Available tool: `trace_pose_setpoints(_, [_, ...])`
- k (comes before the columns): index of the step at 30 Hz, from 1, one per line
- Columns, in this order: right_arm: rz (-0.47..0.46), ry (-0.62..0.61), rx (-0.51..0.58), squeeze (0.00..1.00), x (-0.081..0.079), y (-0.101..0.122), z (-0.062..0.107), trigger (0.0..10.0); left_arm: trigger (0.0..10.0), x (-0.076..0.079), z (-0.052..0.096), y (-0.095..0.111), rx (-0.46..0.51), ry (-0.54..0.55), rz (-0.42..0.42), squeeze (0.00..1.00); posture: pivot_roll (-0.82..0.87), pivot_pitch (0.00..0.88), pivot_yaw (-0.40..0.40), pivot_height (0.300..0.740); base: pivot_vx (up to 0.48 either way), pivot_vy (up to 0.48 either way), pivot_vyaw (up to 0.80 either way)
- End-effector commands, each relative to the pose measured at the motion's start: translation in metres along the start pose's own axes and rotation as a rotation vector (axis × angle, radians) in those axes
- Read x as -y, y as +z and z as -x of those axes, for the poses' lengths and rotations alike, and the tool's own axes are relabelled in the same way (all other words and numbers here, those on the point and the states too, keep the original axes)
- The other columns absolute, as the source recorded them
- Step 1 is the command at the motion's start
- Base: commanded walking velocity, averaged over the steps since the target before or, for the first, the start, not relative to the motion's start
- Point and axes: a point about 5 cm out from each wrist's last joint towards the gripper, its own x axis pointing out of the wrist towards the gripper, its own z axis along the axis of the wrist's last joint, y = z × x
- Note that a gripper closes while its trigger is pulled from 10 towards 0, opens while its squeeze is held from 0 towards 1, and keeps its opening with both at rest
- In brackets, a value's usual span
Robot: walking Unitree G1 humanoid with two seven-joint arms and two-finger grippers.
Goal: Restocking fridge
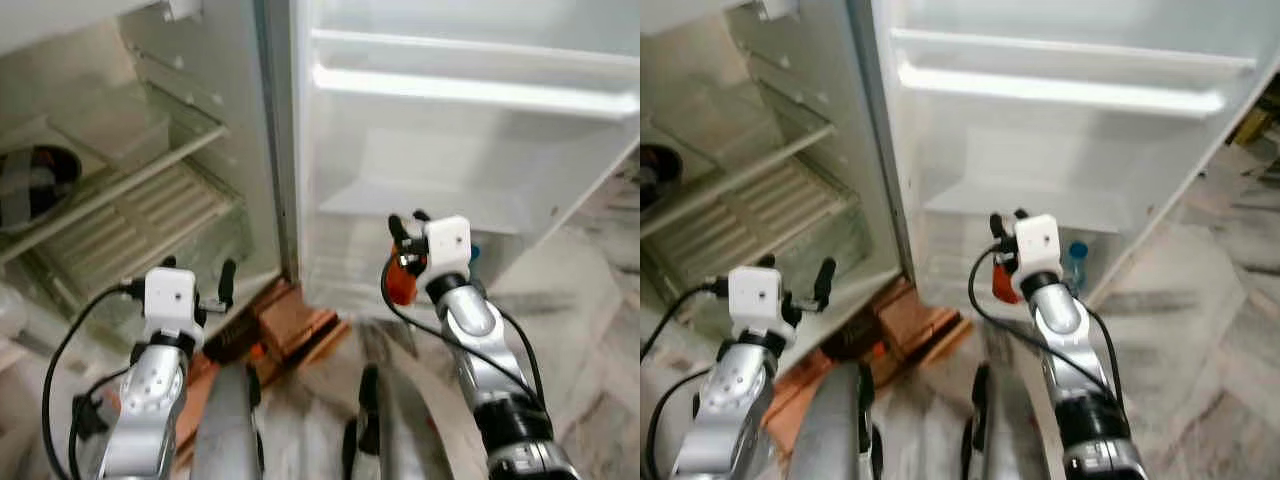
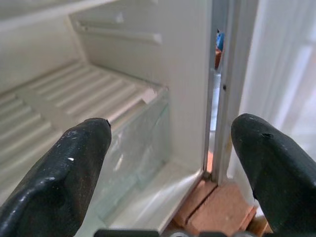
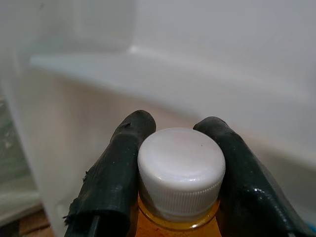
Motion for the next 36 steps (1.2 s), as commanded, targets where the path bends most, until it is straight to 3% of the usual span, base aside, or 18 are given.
trace_pose_setpoints(1, [0.019, 0.015, 0.049, 0.0, -0.001, 0.01, -0.007, 10.0, 10.0, -0.002, 0.003, 0.002, -0.001, 0.004, -0.009, 0.0, 0.13, 0.151, 0.004, 0.567, 0.0, 0.0, 0.0])
trace_pose_setpoints(7, [0.055, 0.096, 0.112, 0.0, -0.023, 0.023, -0.021, 10.0, 10.0, 0.003, 0.004, 0.005, 0.004, -0.021, -0.001, 0.0, 0.13, 0.179, 0.019, 0.567, 0.0, 0.0, 0.0])
trace_pose_setpoints(11, [0.062, 0.117, 0.162, 0.0, -0.032, 0.03, -0.028, 10.0, 10.0, -0.004, 0.009, 0.008, 0.005, -0.003, -0.013, 0.0, 0.15, 0.206, 0.032, 0.567, 0.0, 0.0, 0.0])
trace_pose_setpoints(15, [0.067, 0.126, 0.199, 0.0, -0.035, 0.035, -0.034, 10.0, 10.0, -0.009, 0.015, 0.006, -0.009, 0.01, -0.021, 0.0, 0.18, 0.225, 0.037, 0.567, 0.0, 0.0, 0.0])
trace_pose_setpoints(22, [0.158, 0.148, 0.248, 0.0, -0.043, 0.048, -0.056, 10.0, 10.0, -0.015, 0.031, 0.01, -0.029, 0.029, -0.035, 0.0, 0.24, 0.273, 0.047, 0.567, 0.0, 0.0, 0.0])
trace_pose_setpoints(27, [0.269, 0.147, 0.318, 0.0, -0.051, 0.069, -0.074, 10.0, 10.0, -0.026, 0.05, 0.009, -0.071, 0.058, -0.06, 0.0, 0.3, 0.309, 0.059, 0.567, 0.0, 0.0, 0.0])
trace_pose_setpoints(36, [0.358, 0.124, 0.303, 0.0, -0.055, 0.073, -0.083, 10.0, 10.0, -0.031, 0.062, 0.01, -0.096, 0.065, -0.073, 0.0, 0.33, 0.333, 0.069, 0.567, 0.0, 0.0, 0.0])
